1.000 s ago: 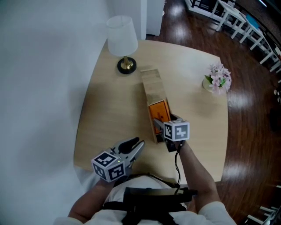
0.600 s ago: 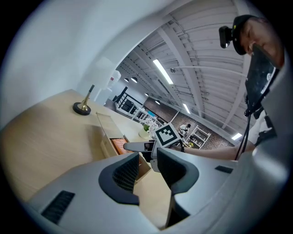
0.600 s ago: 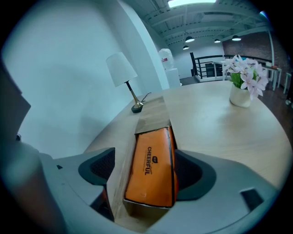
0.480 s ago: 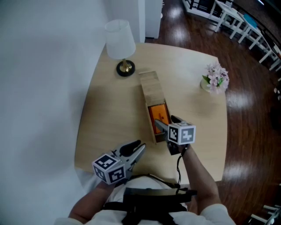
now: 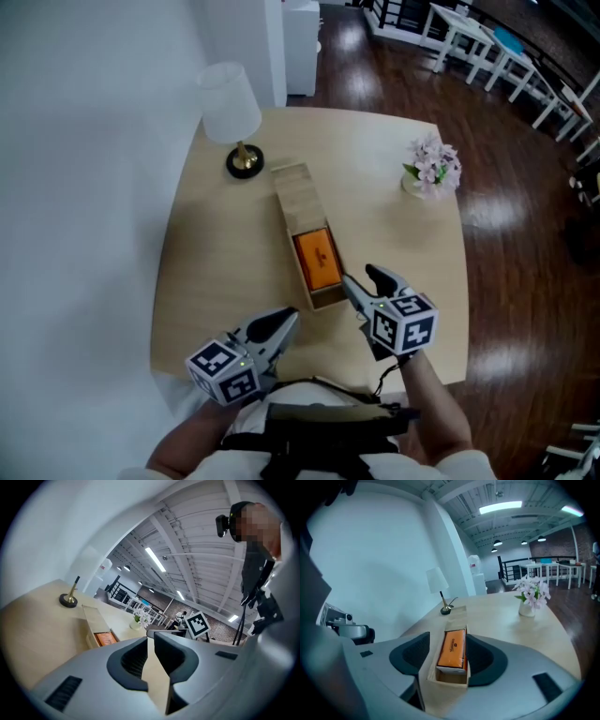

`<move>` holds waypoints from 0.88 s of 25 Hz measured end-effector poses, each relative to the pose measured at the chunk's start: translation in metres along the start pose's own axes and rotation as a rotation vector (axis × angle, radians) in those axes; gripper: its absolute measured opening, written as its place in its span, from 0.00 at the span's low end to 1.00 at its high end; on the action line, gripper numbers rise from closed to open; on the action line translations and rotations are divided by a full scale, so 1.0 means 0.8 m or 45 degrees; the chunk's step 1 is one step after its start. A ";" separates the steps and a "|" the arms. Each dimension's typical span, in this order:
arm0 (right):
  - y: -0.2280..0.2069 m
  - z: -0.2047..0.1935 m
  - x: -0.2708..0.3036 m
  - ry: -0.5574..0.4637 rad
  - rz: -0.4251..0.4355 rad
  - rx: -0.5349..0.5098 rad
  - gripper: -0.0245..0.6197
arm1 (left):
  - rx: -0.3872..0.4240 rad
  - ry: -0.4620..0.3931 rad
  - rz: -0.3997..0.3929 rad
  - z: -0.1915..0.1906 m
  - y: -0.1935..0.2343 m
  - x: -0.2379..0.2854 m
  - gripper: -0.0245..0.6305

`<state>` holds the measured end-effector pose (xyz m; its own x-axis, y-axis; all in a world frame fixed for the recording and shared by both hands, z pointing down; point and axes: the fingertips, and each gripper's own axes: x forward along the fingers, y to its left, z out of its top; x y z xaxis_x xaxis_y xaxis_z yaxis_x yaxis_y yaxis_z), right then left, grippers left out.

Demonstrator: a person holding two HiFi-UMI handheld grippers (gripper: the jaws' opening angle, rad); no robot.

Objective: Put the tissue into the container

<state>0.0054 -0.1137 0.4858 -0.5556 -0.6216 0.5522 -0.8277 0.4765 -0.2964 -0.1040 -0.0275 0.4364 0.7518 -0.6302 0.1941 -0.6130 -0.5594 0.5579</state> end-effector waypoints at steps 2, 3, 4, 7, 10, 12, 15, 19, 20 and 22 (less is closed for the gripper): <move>0.001 0.013 -0.024 -0.053 -0.034 -0.046 0.36 | 0.016 -0.016 -0.014 0.009 -0.011 0.001 0.09; 0.002 0.019 -0.037 -0.084 -0.049 -0.058 0.32 | 0.028 -0.024 -0.022 0.014 -0.017 0.002 0.09; 0.001 0.026 -0.049 -0.115 -0.062 -0.060 0.29 | 0.040 -0.033 -0.029 0.018 -0.023 0.002 0.09; -0.004 0.041 -0.087 -0.188 -0.110 -0.049 0.17 | 0.078 -0.052 -0.049 0.027 -0.040 0.004 0.06; -0.010 0.049 -0.123 -0.242 -0.154 -0.033 0.10 | 0.119 -0.046 -0.060 0.027 -0.058 0.005 0.06; -0.014 0.049 -0.143 -0.264 -0.185 -0.021 0.07 | 0.138 -0.036 -0.063 0.024 -0.068 0.005 0.04; -0.023 0.048 -0.165 -0.293 -0.227 -0.001 0.04 | 0.136 -0.003 -0.078 0.015 -0.079 0.009 0.04; -0.032 0.043 -0.186 -0.315 -0.251 0.006 0.04 | 0.148 0.022 -0.091 0.007 -0.089 0.019 0.04; -0.034 0.042 -0.190 -0.318 -0.257 0.005 0.04 | 0.155 0.023 -0.095 0.007 -0.093 0.021 0.04; -0.039 0.042 -0.197 -0.325 -0.268 0.006 0.04 | 0.178 0.029 -0.101 0.006 -0.099 0.027 0.04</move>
<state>0.1161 -0.0510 0.3820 -0.3735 -0.8424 0.3885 -0.9266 0.3185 -0.2002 -0.0408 0.0006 0.3925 0.8034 -0.5698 0.1729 -0.5782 -0.6772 0.4550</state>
